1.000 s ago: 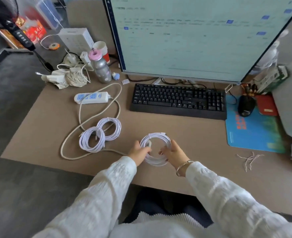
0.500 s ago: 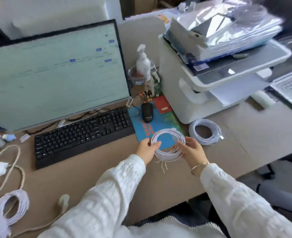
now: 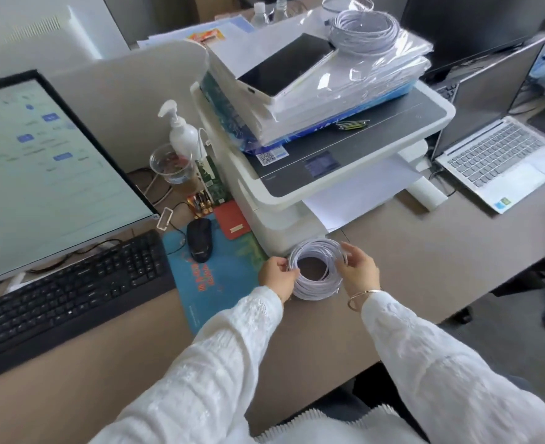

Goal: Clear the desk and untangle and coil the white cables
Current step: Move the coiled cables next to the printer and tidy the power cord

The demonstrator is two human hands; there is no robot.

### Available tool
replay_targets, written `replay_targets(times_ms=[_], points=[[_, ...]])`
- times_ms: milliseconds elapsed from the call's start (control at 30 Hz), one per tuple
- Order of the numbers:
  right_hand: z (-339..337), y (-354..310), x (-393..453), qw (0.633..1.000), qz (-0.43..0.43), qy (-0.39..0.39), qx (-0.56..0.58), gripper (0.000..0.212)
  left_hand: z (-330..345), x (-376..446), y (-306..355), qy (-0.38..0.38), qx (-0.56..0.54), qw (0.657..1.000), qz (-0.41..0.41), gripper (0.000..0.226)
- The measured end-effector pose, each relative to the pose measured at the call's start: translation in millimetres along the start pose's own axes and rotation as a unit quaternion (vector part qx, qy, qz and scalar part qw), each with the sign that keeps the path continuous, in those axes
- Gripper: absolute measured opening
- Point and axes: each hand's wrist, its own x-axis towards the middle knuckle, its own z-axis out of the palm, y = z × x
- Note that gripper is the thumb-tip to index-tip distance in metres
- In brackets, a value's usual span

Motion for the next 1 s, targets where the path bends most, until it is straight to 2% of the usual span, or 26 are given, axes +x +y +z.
replay_targets(times_ms=[100, 300, 367, 433, 500, 567, 667, 733, 833, 1000], points=[[5, 8, 4, 0.995, -0.038, -0.026, -0.086, 0.036, 4, 3, -6, 0.041, 0.048, 0.998, -0.008, 0.023], [8, 17, 15, 0.979, -0.052, -0.070, -0.185, 0.045, -3, 6, -11, 0.018, 0.039, 0.999, 0.003, 0.026], [9, 13, 12, 0.977, -0.053, -0.048, -0.202, 0.048, -7, 4, -11, 0.011, 0.023, 1.000, 0.005, 0.028], [12, 3, 0, 0.975, -0.065, 0.008, -0.212, 0.051, -14, 2, -13, 0.012, -0.003, 1.000, 0.006, 0.033], [21, -10, -17, 0.968, -0.098, 0.071, -0.222, 0.048, -27, -4, -18, 0.014, -0.022, 1.000, 0.011, 0.032], [38, -25, -37, 0.965, -0.150, 0.089, -0.196, 0.040, -49, -11, -29, 0.023, -0.044, 0.999, 0.019, 0.026], [73, -45, -67, 0.972, -0.215, 0.022, -0.097, 0.018, -86, -22, -52, 0.042, -0.100, 0.994, 0.014, 0.013], [101, -58, -91, 0.970, -0.226, -0.032, -0.082, 0.011, -114, -30, -70, 0.059, -0.117, 0.991, 0.003, 0.011], [162, -79, -143, 0.964, -0.219, -0.124, -0.081, 0.010, -176, -49, -115, 0.106, -0.156, 0.982, -0.007, 0.013], [257, -105, -228, 0.942, -0.222, -0.227, -0.111, 0.015, -283, -97, -189, 0.186, -0.192, 0.963, -0.019, 0.028]])
